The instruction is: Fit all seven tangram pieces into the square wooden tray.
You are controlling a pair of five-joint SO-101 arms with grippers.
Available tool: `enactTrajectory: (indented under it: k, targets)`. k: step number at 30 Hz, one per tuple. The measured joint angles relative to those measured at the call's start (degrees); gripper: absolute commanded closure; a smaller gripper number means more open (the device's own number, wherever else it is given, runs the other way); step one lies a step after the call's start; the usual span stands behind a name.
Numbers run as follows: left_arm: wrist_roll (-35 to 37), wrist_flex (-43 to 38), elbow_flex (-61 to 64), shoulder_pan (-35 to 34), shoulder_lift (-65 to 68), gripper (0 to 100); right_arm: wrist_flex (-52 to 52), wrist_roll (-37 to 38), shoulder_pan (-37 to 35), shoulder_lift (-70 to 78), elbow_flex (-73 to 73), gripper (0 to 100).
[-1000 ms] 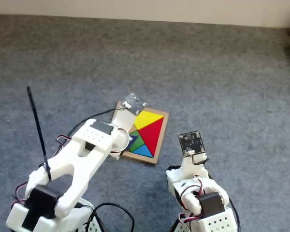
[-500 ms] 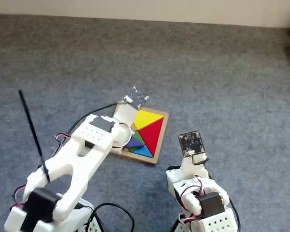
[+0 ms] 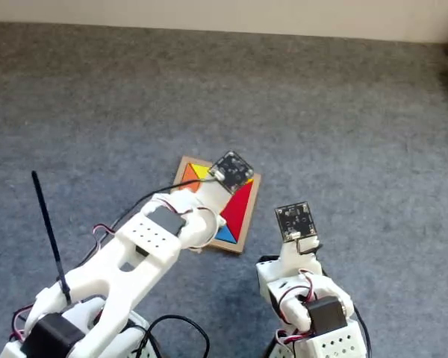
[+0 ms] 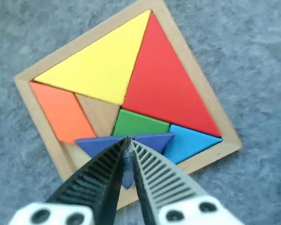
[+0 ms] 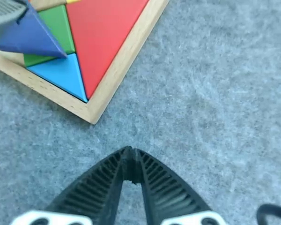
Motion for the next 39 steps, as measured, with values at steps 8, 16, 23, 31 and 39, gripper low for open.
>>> enactTrajectory:
  k: [8,16,23,31,39]
  targets:
    - [-0.1,-0.5,0.1,0.2,0.0,99,0.0,0.0,0.0,0.0,0.0,98.8]
    - [-3.3,-0.5,1.9,-0.2,0.0,99,0.0,0.0,0.0,0.0,0.0,98.8]
    - [-3.4,-0.5,1.9,-0.7,0.0,99,0.0,0.0,0.0,0.0,0.0,98.8]
    - [-3.6,3.9,-5.8,-3.7,9.9,99,0.0,0.0,0.0,0.0,0.0,98.8]
    - [-3.6,9.6,-12.9,-4.0,16.4,99,0.0,0.0,0.0,0.0,0.0,98.8]
